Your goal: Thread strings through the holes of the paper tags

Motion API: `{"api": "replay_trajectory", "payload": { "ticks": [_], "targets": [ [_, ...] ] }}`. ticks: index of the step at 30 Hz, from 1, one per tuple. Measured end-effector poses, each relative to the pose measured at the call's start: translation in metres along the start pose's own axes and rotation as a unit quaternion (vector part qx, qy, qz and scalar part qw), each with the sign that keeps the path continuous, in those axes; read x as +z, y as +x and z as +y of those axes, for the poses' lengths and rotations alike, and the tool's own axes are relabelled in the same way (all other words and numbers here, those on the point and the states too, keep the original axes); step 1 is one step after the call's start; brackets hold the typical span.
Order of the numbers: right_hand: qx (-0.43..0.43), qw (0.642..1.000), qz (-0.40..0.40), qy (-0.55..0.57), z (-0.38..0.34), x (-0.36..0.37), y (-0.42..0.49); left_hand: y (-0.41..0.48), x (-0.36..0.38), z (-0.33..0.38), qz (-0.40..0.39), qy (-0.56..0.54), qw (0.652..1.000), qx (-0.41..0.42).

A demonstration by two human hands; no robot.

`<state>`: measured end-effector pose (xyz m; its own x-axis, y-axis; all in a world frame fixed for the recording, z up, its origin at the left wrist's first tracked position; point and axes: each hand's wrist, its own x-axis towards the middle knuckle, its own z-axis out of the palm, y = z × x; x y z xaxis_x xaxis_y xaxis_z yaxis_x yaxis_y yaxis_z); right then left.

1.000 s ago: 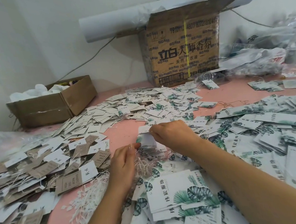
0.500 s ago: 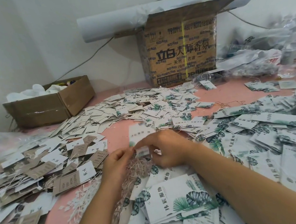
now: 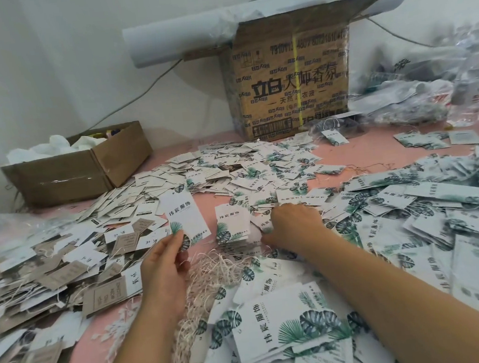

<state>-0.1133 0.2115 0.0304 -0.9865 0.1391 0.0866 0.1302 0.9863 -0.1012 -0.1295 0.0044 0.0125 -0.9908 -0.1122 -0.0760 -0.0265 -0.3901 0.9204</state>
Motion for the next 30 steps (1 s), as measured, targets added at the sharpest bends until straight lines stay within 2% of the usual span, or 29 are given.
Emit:
{"api": "replay_trajectory", "payload": {
  "ticks": [5, 12, 21, 30],
  "targets": [
    [0.012, 1.000, 0.001, 0.006, -0.0006, 0.0000, -0.0007, -0.0003, 0.0004, -0.0013, -0.021, -0.019, 0.999, 0.019],
    [0.011, 0.999, 0.044, -0.014, -0.0032, 0.0006, 0.0006, 0.0001, 0.0010, -0.0026, -0.030, -0.021, 0.999, 0.023],
    [0.044, 0.997, -0.002, 0.066, 0.0018, -0.0007, 0.0037, 0.0018, -0.0007, -0.0040, -0.041, -0.022, 0.999, 0.016],
    [0.063, 0.996, -0.011, 0.061, -0.0006, -0.0025, 0.0014, 0.0008, 0.0009, -0.0032, -0.037, -0.021, 0.999, 0.013]
  ]
}}
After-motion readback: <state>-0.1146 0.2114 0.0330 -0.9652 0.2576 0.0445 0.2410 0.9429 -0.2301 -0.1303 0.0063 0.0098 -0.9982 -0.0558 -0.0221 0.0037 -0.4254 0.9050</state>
